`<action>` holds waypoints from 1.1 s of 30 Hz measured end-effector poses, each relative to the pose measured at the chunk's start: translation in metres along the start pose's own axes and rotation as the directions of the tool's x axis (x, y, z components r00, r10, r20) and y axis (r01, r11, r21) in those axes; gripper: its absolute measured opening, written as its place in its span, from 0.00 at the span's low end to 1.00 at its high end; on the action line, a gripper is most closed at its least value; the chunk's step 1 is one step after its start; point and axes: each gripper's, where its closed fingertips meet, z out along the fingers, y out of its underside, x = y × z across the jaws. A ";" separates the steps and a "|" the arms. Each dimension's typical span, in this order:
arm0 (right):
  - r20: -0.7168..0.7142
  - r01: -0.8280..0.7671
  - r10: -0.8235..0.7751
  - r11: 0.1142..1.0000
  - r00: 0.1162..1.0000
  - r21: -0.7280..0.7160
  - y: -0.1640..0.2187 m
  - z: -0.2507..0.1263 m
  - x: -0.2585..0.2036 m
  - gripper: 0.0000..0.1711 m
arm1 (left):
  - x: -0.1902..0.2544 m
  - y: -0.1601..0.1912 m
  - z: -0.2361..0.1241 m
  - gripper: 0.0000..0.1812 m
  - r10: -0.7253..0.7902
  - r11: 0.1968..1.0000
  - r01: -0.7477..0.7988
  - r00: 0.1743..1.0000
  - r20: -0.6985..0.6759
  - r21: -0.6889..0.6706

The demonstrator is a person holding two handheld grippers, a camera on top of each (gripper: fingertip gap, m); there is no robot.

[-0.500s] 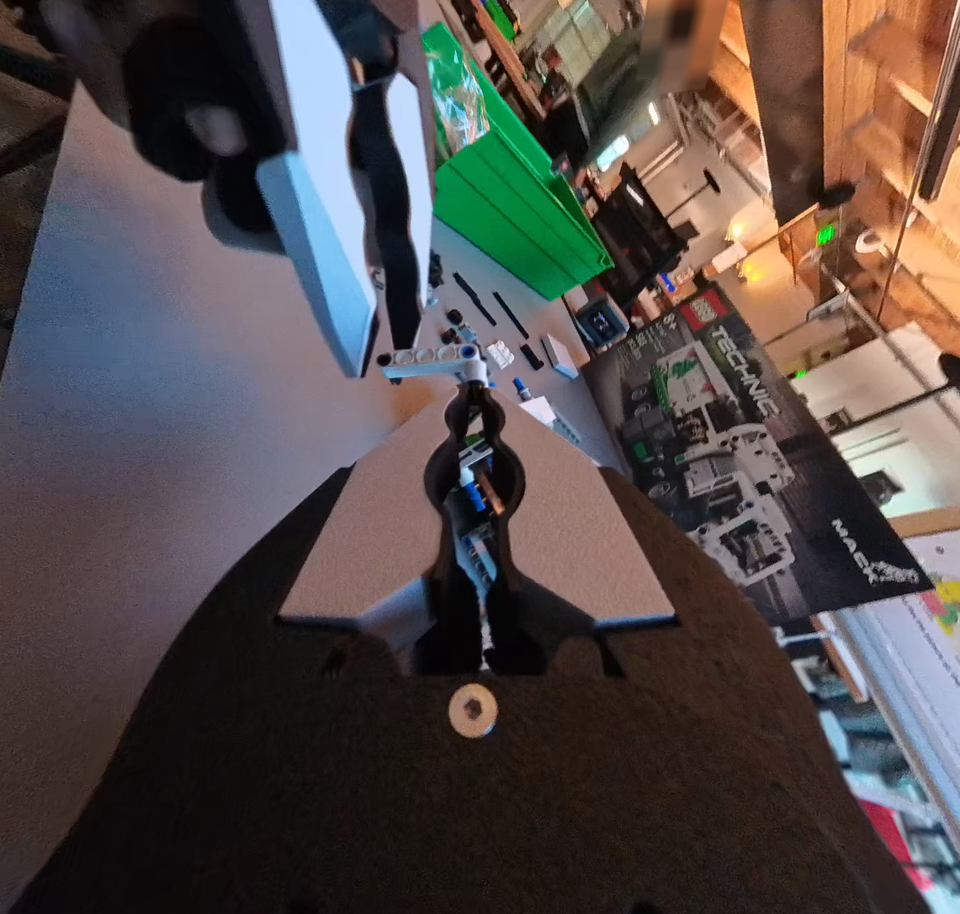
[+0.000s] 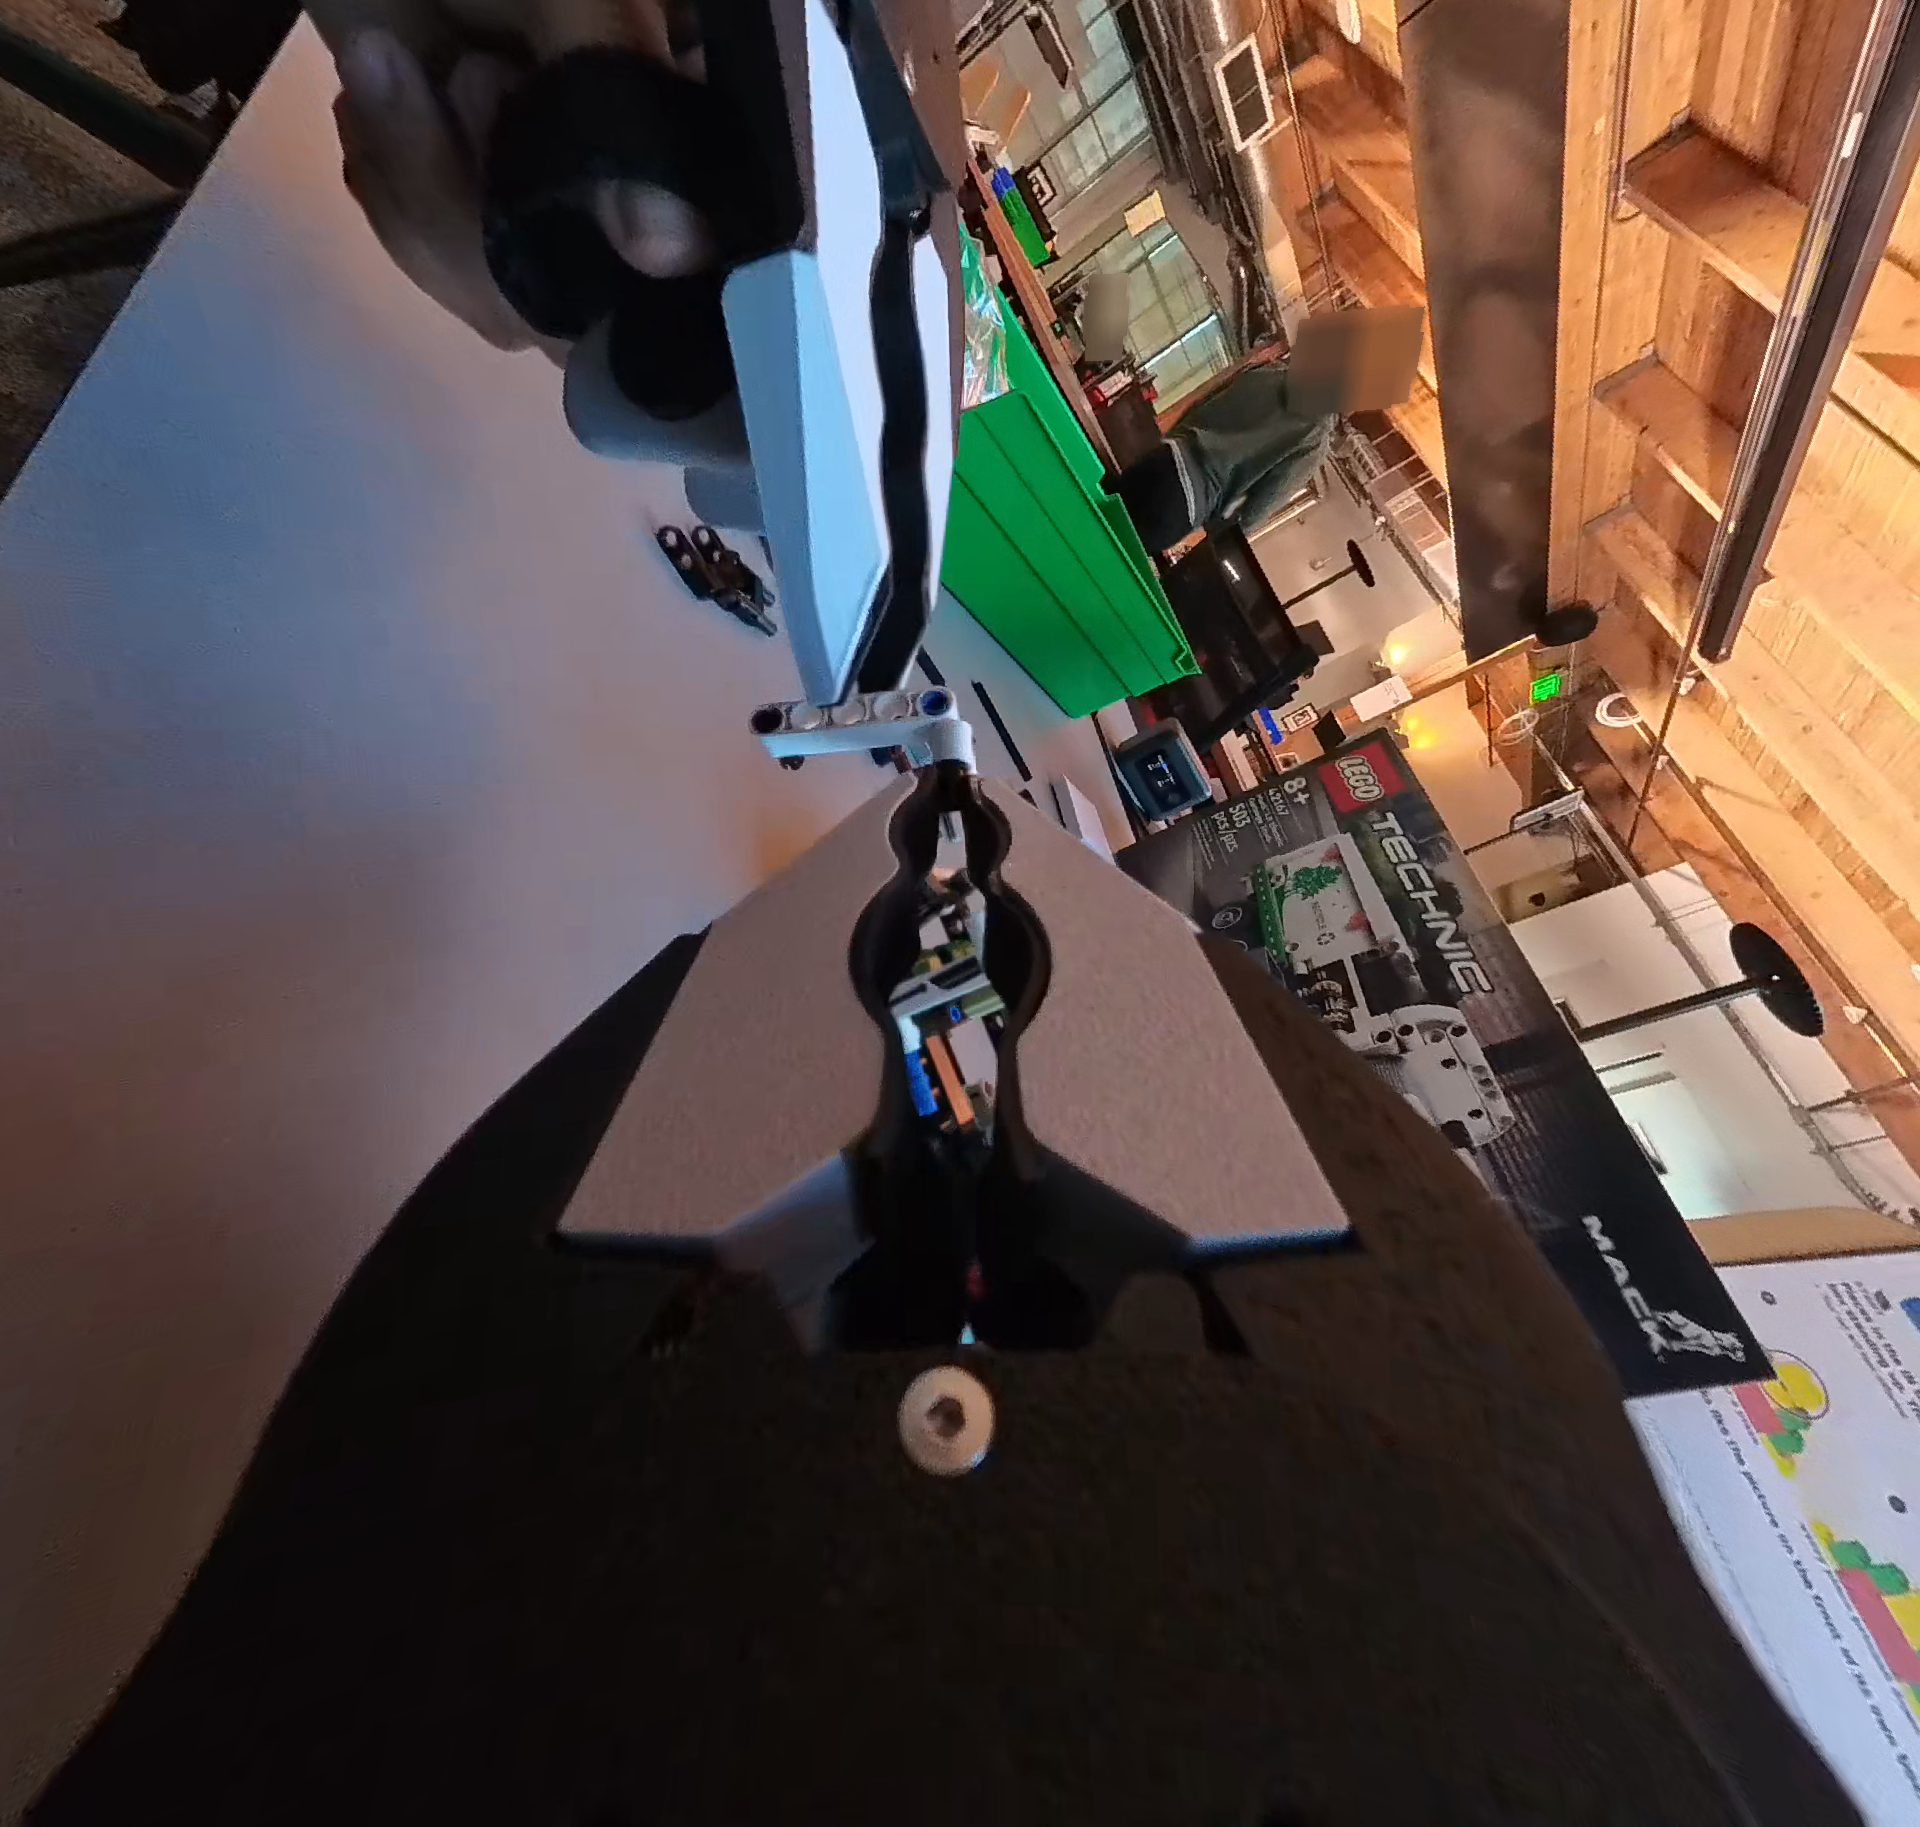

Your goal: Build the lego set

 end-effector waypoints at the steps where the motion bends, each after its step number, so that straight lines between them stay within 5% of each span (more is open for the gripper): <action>1: 0.001 -0.008 0.008 1.000 1.000 0.003 -0.001 0.001 -0.001 0.02 | 0.001 0.000 0.000 0.10 -0.006 1.000 0.006 1.000 -0.018 0.005; 7: 0.001 0.013 -0.013 1.000 1.000 0.005 -0.005 0.007 -0.006 0.02 | -0.002 0.009 0.002 0.05 -0.014 1.000 0.013 0.999 -0.049 -0.016; 12: 0.048 0.183 -0.181 0.983 0.982 -0.023 0.000 0.009 -0.014 0.02 | -0.005 0.020 -0.001 0.04 0.078 0.989 -0.084 0.995 -0.056 -0.121; 16: 0.072 0.138 -0.135 0.990 0.988 -0.041 0.003 0.008 -0.012 0.02 | -0.007 0.017 0.000 0.04 0.109 0.983 -0.117 0.992 -0.062 -0.145; 22: 0.073 -0.206 0.224 0.958 0.972 -0.198 0.021 -0.011 -0.003 0.19 | -0.029 0.016 0.008 0.04 0.161 0.978 -0.153 0.986 0.051 -0.139; 28: -0.078 -0.625 0.639 0.709 0.766 -0.327 0.029 -0.018 -0.007 0.29 | -0.035 0.018 0.023 0.04 0.156 0.982 -0.143 0.983 0.098 -0.126; 33: -0.205 -0.793 0.770 0.555 0.604 -0.252 0.025 -0.018 -0.001 0.29 | -0.039 0.014 0.021 0.04 0.127 0.991 -0.122 0.986 0.107 -0.055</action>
